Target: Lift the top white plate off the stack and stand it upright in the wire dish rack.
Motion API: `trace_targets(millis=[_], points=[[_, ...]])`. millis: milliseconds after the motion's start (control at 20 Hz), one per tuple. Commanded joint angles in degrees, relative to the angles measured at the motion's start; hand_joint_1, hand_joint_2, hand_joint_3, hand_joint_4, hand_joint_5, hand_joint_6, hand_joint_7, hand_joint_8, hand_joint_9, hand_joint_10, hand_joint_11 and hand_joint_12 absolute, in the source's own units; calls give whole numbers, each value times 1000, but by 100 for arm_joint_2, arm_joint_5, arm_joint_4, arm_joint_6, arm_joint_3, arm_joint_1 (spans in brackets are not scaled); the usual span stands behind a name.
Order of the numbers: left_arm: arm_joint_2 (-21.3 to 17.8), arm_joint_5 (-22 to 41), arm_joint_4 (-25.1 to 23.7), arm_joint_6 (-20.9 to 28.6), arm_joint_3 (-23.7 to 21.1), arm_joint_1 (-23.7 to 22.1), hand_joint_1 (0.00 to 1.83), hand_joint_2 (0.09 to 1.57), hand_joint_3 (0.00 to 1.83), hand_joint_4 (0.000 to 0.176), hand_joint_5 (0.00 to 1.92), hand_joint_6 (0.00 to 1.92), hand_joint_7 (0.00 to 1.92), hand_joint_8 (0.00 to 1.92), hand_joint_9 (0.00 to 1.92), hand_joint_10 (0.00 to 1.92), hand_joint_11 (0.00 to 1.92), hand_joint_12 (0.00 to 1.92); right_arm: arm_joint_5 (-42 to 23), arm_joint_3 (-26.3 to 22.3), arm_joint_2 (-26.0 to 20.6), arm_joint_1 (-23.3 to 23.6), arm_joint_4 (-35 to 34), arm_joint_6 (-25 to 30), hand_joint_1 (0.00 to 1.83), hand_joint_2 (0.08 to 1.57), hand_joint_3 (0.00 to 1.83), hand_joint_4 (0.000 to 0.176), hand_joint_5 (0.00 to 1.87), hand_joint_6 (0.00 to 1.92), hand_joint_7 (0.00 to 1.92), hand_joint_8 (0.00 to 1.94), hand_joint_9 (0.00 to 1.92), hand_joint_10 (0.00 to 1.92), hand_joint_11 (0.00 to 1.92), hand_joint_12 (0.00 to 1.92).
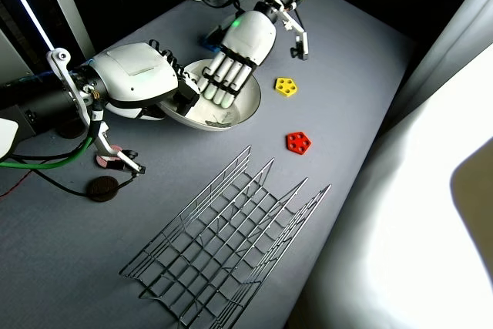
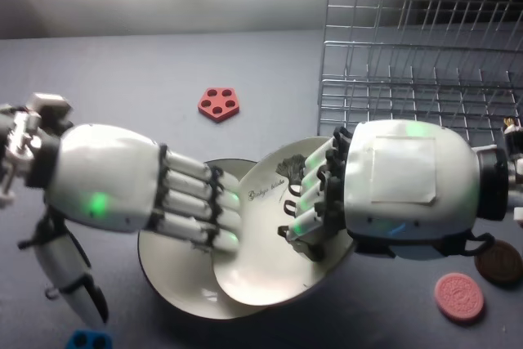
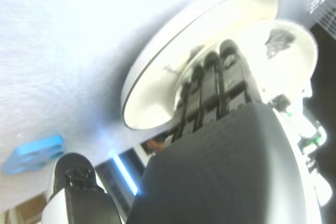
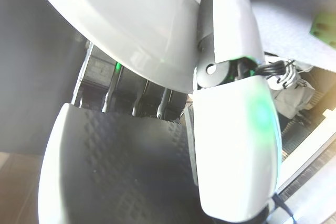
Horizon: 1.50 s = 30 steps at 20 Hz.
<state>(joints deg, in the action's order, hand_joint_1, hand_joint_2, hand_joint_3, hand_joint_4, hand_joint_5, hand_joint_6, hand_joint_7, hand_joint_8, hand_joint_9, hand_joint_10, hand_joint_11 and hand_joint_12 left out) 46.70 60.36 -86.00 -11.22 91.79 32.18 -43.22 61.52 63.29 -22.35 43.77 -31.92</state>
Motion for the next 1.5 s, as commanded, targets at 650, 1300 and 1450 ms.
trace_targets(millis=[650,1300,1450], points=[[-675,759,998,90,388,-198,144,850,0,0,6,0,23,1,31,4,48,72,-409,-269,-151,1019,-831,427,1495,1071,0,0,869,1073,1063,641,1089,765,959,1388],[-1181,996,995,-731,684,-193,148,855,0,0,14,5,30,5,39,8,71,86,-268,-566,-209,1609,-2633,445,1496,1060,0,0,935,996,1049,652,1135,688,963,1374],[-1226,777,996,-1045,683,-191,146,860,2,0,32,7,45,6,40,4,47,77,-184,-583,-208,1629,-3101,448,1496,1055,0,0,964,953,1067,622,1138,685,963,1369]])
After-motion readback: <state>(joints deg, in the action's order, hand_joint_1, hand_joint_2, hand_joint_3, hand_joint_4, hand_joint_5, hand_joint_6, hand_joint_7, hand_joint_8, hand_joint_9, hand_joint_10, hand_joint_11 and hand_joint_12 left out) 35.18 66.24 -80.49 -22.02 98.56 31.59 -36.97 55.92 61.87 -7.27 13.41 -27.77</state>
